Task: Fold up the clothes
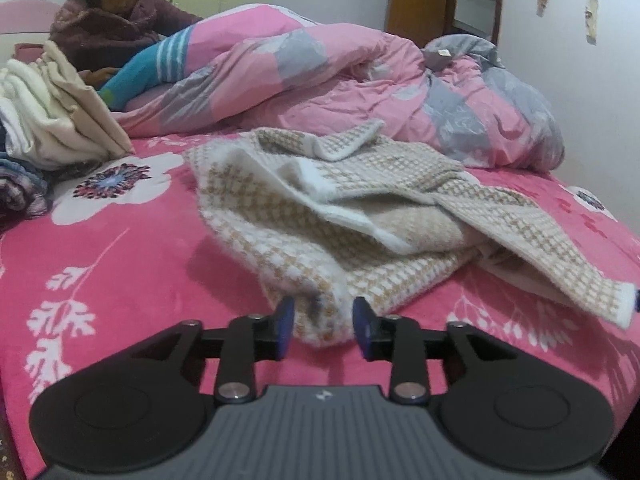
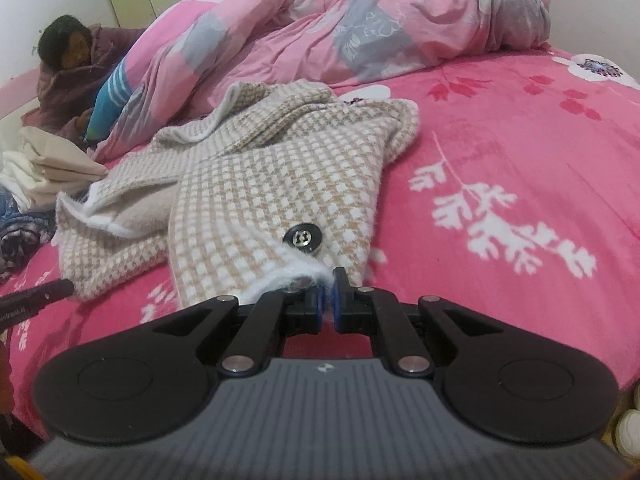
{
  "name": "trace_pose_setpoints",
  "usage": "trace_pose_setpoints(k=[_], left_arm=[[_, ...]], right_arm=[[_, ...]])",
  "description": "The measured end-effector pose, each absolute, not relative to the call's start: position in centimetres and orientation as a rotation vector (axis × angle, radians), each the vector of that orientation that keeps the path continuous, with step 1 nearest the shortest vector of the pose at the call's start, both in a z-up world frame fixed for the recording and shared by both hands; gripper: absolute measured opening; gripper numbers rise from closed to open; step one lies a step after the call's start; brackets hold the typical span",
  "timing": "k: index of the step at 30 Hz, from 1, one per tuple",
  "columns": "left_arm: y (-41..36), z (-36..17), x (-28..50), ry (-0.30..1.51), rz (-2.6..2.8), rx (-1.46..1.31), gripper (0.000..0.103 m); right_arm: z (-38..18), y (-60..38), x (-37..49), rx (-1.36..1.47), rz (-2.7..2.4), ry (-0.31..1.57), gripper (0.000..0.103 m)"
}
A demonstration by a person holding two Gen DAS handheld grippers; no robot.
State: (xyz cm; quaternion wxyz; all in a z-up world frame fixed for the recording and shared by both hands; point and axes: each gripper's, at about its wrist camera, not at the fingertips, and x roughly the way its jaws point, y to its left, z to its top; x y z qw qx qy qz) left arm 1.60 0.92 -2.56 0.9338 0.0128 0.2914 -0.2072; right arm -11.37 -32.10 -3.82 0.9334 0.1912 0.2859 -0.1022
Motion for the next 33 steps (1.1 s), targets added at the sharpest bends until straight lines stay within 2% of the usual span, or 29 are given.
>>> trace_pose_setpoints(k=[2, 4, 13, 16, 18, 20, 28, 31, 33], left_arm=[[1.1, -2.6, 2.0, 0.603, -0.408, 0.009, 0.04], [1.3, -2.7, 2.5, 0.61, -0.4, -0.013, 0.046], [1.2, -3.5, 3.2, 0.629, -0.395, -0.024, 0.048], [1.3, -3.8, 3.3, 0.639, -0.387, -0.028, 0.048], [1.4, -4.0, 3.5, 0.653, -0.383, -0.026, 0.049], [1.6, -4.2, 3.7, 0.66, -0.381, -0.027, 0.05], [2.1, -5.0, 4.2, 0.679, -0.393, -0.048, 0.05], [2.1, -5.3, 4.3, 0.68, -0.397, -0.054, 0.051], [2.1, -5.4, 4.3, 0.678, -0.397, -0.05, 0.051]], right_arm=[[-3.9, -32.1, -12.0, 0.402, -0.212, 0.582, 0.004], [-3.5, -32.1, -12.4, 0.398, -0.215, 0.586, 0.01], [0.9, -31.6, -12.7, 0.332, -0.178, 0.549, 0.022], [2.3, -29.6, -9.7, 0.284, -0.075, 0.527, 0.032], [2.8, -27.5, -6.7, 0.245, 0.007, 0.532, 0.044], [2.8, -24.9, -3.6, 0.187, 0.094, 0.54, 0.049], [2.3, -16.2, 6.7, -0.021, 0.346, 0.599, 0.056], [2.6, -14.1, 9.8, -0.095, 0.368, 0.582, 0.071], [2.7, -13.1, 11.8, -0.118, 0.381, 0.568, 0.09]])
